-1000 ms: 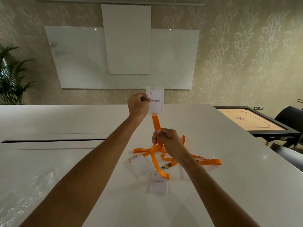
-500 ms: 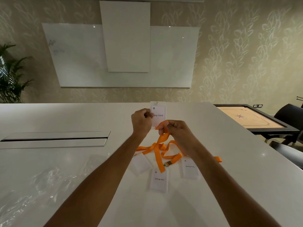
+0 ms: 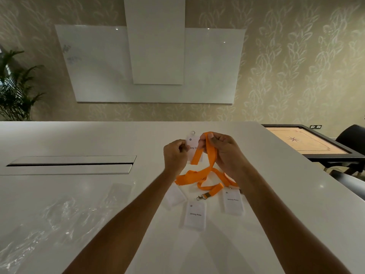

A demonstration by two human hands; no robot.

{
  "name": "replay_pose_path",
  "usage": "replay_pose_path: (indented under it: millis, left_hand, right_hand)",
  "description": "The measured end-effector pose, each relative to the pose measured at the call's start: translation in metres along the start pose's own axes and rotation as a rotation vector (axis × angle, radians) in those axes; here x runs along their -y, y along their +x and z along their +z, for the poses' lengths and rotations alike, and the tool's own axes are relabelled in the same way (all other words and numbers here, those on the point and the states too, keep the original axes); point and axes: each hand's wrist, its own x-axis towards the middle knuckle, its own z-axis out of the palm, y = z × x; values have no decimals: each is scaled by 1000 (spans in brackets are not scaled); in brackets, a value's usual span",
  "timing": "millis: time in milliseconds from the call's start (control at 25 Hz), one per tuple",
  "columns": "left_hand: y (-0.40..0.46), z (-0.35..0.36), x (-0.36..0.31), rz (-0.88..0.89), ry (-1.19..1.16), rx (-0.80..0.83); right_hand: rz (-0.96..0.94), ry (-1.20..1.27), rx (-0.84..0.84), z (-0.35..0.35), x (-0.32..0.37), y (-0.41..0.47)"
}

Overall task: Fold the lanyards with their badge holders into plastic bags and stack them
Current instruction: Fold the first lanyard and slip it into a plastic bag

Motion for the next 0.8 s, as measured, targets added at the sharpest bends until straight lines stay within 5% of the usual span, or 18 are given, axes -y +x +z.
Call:
replay_pose_path:
  millis: [360, 800]
  left_hand:
    - [-20, 6, -1, -4, 12, 139]
    - [-28, 6, 5, -9, 7, 325]
  right_hand:
    - [-8, 10, -62, -9, 6, 19]
    - [-79, -300, -126, -29, 16, 43]
